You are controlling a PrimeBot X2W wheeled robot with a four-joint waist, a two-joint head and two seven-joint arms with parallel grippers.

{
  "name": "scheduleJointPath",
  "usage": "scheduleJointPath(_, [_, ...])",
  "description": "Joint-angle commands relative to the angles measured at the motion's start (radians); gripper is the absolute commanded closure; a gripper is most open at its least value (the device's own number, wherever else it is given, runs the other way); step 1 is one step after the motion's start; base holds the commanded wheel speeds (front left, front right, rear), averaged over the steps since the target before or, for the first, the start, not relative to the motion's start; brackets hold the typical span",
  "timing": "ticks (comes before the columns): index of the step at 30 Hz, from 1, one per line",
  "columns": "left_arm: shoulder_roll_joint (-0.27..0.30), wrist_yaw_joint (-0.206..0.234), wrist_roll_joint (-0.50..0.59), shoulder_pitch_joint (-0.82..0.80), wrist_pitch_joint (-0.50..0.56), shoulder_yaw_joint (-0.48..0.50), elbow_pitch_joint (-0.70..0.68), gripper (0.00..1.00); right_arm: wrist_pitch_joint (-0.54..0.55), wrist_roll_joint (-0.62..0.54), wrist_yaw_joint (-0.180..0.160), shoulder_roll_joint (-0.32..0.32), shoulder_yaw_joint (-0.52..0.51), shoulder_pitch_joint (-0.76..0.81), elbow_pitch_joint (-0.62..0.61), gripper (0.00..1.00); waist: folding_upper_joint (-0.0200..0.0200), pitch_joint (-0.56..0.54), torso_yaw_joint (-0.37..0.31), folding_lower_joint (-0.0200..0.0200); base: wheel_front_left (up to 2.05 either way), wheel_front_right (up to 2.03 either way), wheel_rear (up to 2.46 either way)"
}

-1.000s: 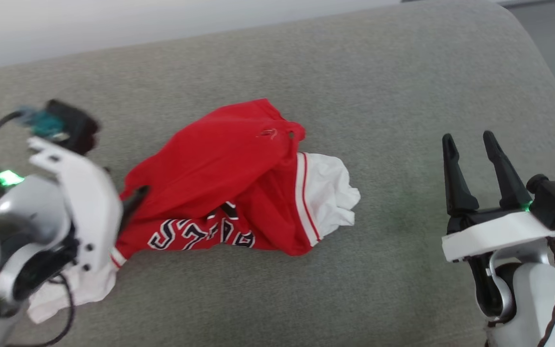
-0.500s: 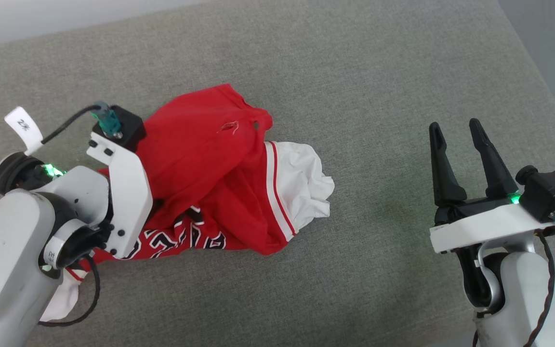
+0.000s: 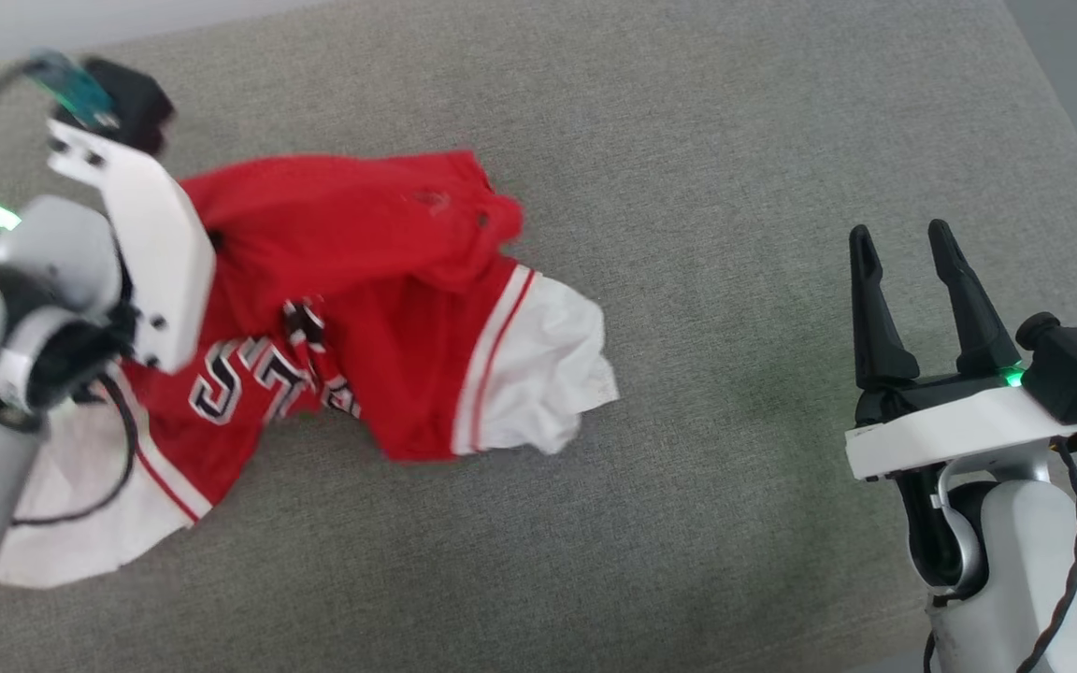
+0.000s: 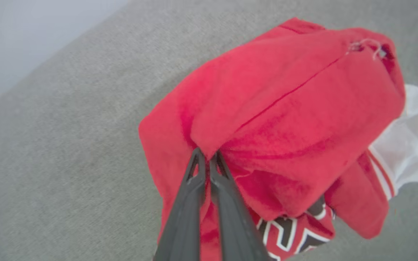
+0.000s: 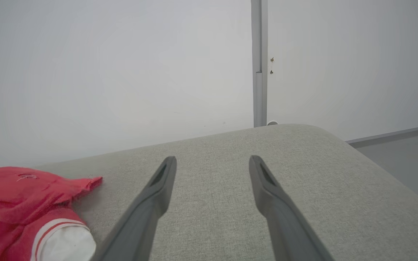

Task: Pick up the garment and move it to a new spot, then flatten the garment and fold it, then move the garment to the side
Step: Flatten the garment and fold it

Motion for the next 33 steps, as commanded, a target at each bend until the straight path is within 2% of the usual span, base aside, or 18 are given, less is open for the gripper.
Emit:
scheduleJointPath(1, [0.001, 0.006, 0.002, -0.027, -0.015, 0.013, 0.012, 1.0, 0.004, -0.004, -0.002, 0.0, 0.003, -0.01, -0.006, 0.0, 0.0, 0.001, 0.001, 0.0, 0.0, 0.0, 0.0])
scheduleJointPath(5, [0.007, -0.002, 0.03, -0.074, -0.066, 0.027, 0.074, 1.0, 0.013, -0.012, -0.002, 0.0, 0.009, -0.01, -0.01, 0.0, 0.0, 0.007, 0.004, 0.0, 0.0, 0.0, 0.0])
scheduleJointPath(9, [-0.024, -0.024, 0.041, -0.104, -0.133, 0.023, 0.195, 1.0, 0.017, -0.014, -0.002, 0.0, 0.013, -0.012, -0.011, 0.0, 0.0, 0.01, 0.007, 0.0, 0.0, 0.0, 0.0])
scheduleJointPath(10, [-0.03, -0.029, 0.039, -0.106, -0.145, 0.021, 0.225, 0.9, 0.018, -0.014, -0.002, 0.0, 0.015, -0.012, -0.011, 0.0, 0.0, 0.009, 0.009, 0.0, 0.0, 0.0, 0.0])
scheduleJointPath(11, [-0.035, -0.035, 0.042, -0.111, -0.161, 0.017, 0.251, 0.59, 0.02, -0.015, -0.002, 0.0, 0.016, -0.012, -0.011, 0.0, 0.0, 0.008, 0.01, 0.0, 0.0, 0.0, 0.0])
scheduleJointPath(12, [-0.039, -0.042, 0.047, -0.118, -0.177, 0.013, 0.274, 0.0, 0.023, -0.017, -0.002, 0.0, 0.021, -0.012, -0.012, 0.0, 0.0, 0.007, 0.012, 0.0, 0.0, 0.0, 0.0])
scheduleJointPath(16, [-0.055, -0.06, 0.024, -0.119, -0.218, 0.012, 0.322, 0.0, 0.034, -0.024, -0.002, 0.0, 0.027, 0.002, -0.015, 0.0, 0.0, -0.008, 0.025, 0.0, 0.0, 0.0, 0.0])
scheduleJointPath(21, [-0.03, -0.061, -0.002, -0.08, -0.207, 0.022, 0.28, 0.0, 0.049, -0.035, -0.002, 0.0, 0.017, 0.021, -0.024, 0.0, 0.0, -0.027, 0.052, 0.0, 0.0, 0.0, 0.0])
scheduleJointPath(27, [0.027, 0.016, -0.058, 0.031, -0.122, 0.063, 0.141, 0.0, 0.07, -0.045, -0.002, 0.0, 0.005, 0.034, -0.044, 0.0, 0.0, -0.04, 0.086, 0.0, 0.0, 0.0, 0.0])
scheduleJointPath(28, [0.027, 0.016, -0.058, 0.031, -0.122, 0.063, 0.141, 0.0, 0.07, -0.045, -0.002, 0.0, 0.005, 0.034, -0.044, 0.0, 0.0, -0.04, 0.086, 0.0, 0.0, 0.0, 0.0])
scheduleJointPath(33, [0.091, 0.114, -0.1, 0.173, -0.041, 0.1, 0.014, 0.0, 0.084, -0.048, -0.002, 0.0, 0.008, 0.032, -0.061, 0.0, 0.0, -0.037, 0.103, 0.0, 0.0, 0.0, 0.0])
